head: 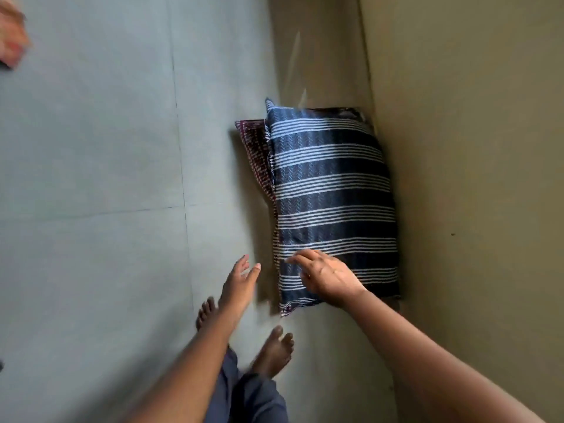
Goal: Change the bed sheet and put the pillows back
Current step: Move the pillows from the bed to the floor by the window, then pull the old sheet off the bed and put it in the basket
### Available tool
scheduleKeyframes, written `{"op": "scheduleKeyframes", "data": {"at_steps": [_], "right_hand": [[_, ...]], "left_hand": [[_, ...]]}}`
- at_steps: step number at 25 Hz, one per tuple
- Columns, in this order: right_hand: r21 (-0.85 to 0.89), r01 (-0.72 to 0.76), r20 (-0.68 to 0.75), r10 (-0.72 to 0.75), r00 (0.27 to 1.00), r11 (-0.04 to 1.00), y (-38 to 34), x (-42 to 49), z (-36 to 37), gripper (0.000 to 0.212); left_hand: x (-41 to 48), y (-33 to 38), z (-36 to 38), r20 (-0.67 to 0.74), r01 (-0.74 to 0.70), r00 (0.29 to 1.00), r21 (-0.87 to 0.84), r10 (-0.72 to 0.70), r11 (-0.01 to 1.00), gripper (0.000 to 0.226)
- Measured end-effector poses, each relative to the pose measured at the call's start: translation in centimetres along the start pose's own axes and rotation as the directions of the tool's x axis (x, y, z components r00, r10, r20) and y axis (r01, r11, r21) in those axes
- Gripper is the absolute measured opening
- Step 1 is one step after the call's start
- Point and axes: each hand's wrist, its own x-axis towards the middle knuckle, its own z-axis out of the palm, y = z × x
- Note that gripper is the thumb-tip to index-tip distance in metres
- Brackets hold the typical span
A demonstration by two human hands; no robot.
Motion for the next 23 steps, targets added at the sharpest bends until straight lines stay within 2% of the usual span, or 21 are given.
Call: {"op": "scheduleKeyframes", "data": {"at_steps": [4, 7, 11, 14, 18, 21, 23], "right_hand": [[0.225, -0.168, 0.05, 0.161, 0.986, 0.96, -8.0, -6.3, -6.3, 0.041], [0.39, -0.184, 0.02, 0.191, 0.981, 0.902, -14.3, -12.0, -12.3, 0.034], [0.517, -0.12, -0.117, 0.209, 0.971, 0.847, -20.5, -19.2, -16.2, 0.024], [0.524, -0.094, -0.115, 0.18, 0.977, 0.847, -23.9, -19.6, -16.6, 0.022], [0.449, -0.026, -0.051, 0.054, 0.997, 0.893, -29.2, -14.9, -18.5, 0.022], [0.363, 0.041, -0.047, -0.025, 0.999, 0.931, -34.2, -10.4, -21.1, 0.022], [0.413, 0.074, -0.066, -0.051, 0.997, 0.908, -39.0, -7.0, -23.3, 0.021]], "left_hand": [[-8.4, 3.9, -9.8, 0.051, -0.088, 0.996, 0.197, 0.08, 0.976, 0.037], [-18.0, 6.6, -17.7, 0.069, -0.143, 0.989, 0.237, 0.13, 0.961, 0.031], [-28.8, 5.0, -25.5, -0.065, -0.12, 0.99, 0.082, 0.126, 0.989, 0.027], [-32.8, 2.1, -29.5, -0.169, -0.076, 0.984, -0.082, 0.061, 0.994, 0.026], [-33.5, -1.0, -35.0, -0.267, -0.036, 0.963, -0.21, -0.022, 0.977, 0.022], [-31.9, -0.6, -40.8, -0.321, -0.051, 0.946, -0.28, -0.044, 0.958, 0.024], [-30.2, 0.9, -46.0, -0.365, -0.106, 0.931, -0.345, -0.029, 0.932, 0.018]]}}
